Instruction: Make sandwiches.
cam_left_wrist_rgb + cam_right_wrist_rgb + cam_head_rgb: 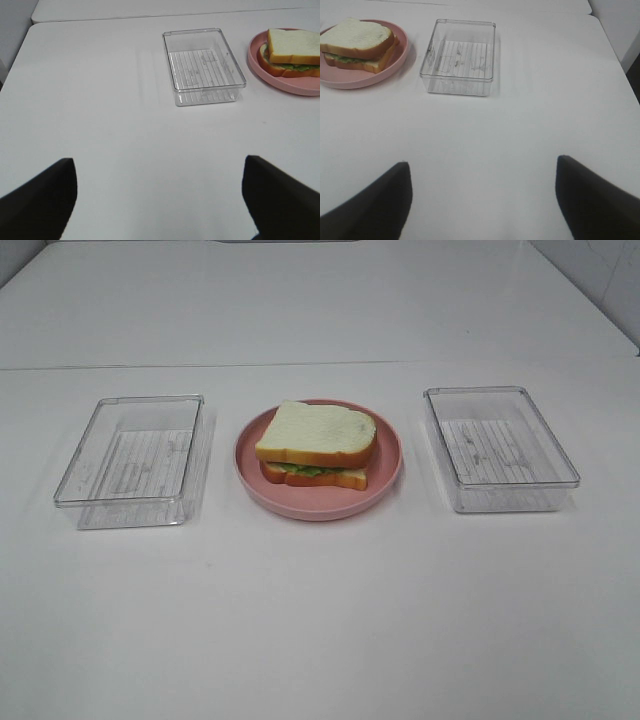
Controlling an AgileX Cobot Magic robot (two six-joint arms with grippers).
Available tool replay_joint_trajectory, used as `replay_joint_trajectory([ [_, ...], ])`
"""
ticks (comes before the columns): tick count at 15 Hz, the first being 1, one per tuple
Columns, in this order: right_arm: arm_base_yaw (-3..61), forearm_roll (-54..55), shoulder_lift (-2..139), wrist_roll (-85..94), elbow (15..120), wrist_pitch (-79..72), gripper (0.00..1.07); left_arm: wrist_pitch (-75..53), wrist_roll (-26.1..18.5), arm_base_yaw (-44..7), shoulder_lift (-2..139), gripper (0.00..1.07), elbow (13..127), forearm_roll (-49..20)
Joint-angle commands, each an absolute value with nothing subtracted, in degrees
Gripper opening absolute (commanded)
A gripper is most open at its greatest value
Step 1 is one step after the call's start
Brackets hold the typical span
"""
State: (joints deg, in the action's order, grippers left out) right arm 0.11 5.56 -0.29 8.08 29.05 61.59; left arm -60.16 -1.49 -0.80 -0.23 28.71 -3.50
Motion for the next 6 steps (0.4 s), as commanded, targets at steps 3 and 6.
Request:
replay_joint_trajectory([
  [3, -0.3, 5.4, -1.3, 8.8, 28.9, 61.0, 0.76, -59.9, -1.4, -1.2, -1.7, 0.85, 28.6, -3.6],
  [6, -0.3, 5.4, -1.3, 8.8, 28.9, 61.0, 0.76, -59.9, -1.4, -1.2, -1.7, 0.85, 28.6, -3.6],
])
